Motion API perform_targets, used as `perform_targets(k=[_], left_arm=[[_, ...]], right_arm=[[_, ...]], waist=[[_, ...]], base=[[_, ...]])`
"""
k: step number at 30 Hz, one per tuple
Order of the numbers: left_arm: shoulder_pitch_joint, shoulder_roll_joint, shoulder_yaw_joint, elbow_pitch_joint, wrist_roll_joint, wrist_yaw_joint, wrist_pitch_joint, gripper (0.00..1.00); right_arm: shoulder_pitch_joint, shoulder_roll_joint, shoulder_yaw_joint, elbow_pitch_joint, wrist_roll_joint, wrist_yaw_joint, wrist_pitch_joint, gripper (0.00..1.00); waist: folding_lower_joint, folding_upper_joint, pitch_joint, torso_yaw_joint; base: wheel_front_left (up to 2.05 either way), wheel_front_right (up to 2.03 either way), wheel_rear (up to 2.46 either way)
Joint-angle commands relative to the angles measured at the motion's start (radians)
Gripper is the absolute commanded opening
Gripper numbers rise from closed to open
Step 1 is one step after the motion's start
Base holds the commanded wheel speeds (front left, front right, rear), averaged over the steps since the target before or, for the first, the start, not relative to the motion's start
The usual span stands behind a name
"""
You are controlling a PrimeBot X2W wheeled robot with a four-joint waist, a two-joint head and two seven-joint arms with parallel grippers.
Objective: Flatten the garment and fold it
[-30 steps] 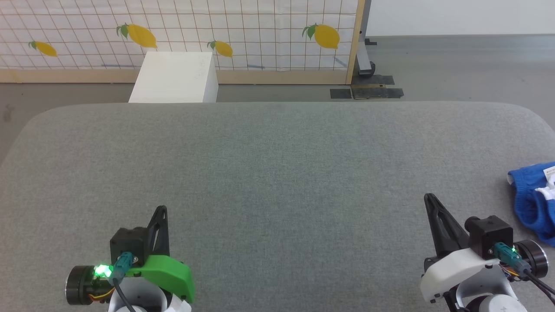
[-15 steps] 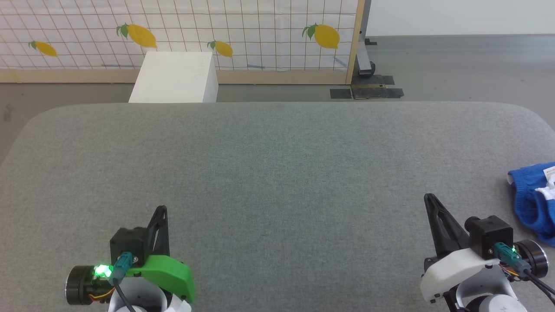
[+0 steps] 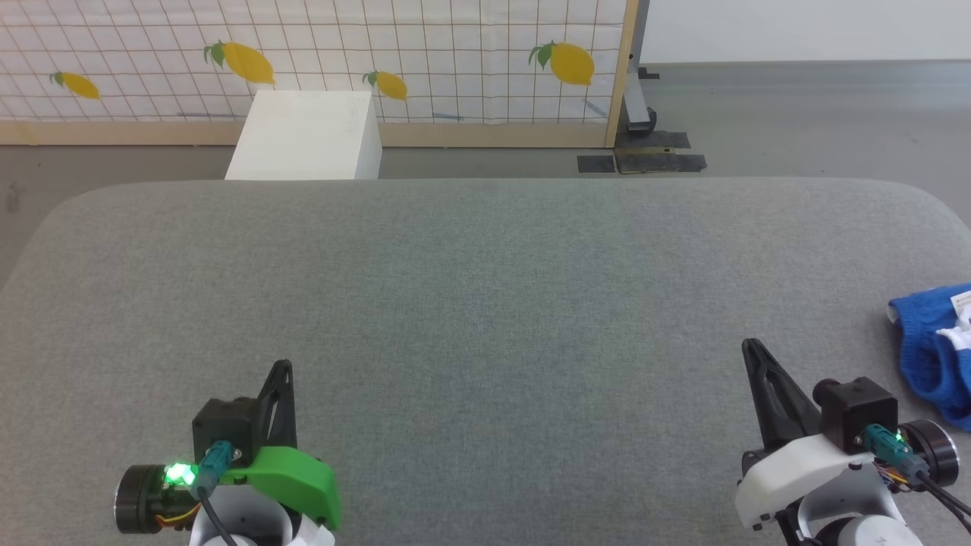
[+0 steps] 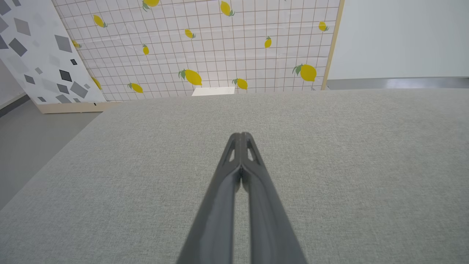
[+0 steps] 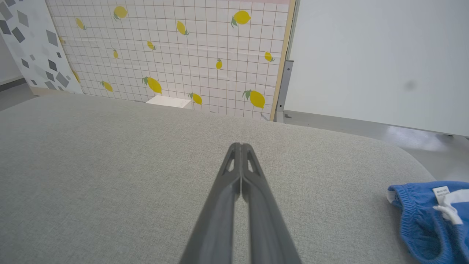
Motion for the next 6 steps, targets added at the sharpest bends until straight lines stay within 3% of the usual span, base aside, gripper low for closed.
perform_targets(k=[1,6], left_arm=[[-0.018,-0.005,0.001,-0.003,0.013,0.007,0.001,0.0],[-0.018,-0.005,0.001,-0.003,0.013,0.007,0.001,0.0]], right_arm=[[-0.018,0.002,0.002,-0.006,-0.008,-0.002,0.0,0.0],[-0.018,0.002,0.002,-0.006,-0.008,-0.002,0.0,0.0]], waist=[[0.0,0.0,0.0,0.0],[0.0,0.0,0.0,0.0]], base=[[0.0,0.0,0.0],[0.0,0.0,0.0]])
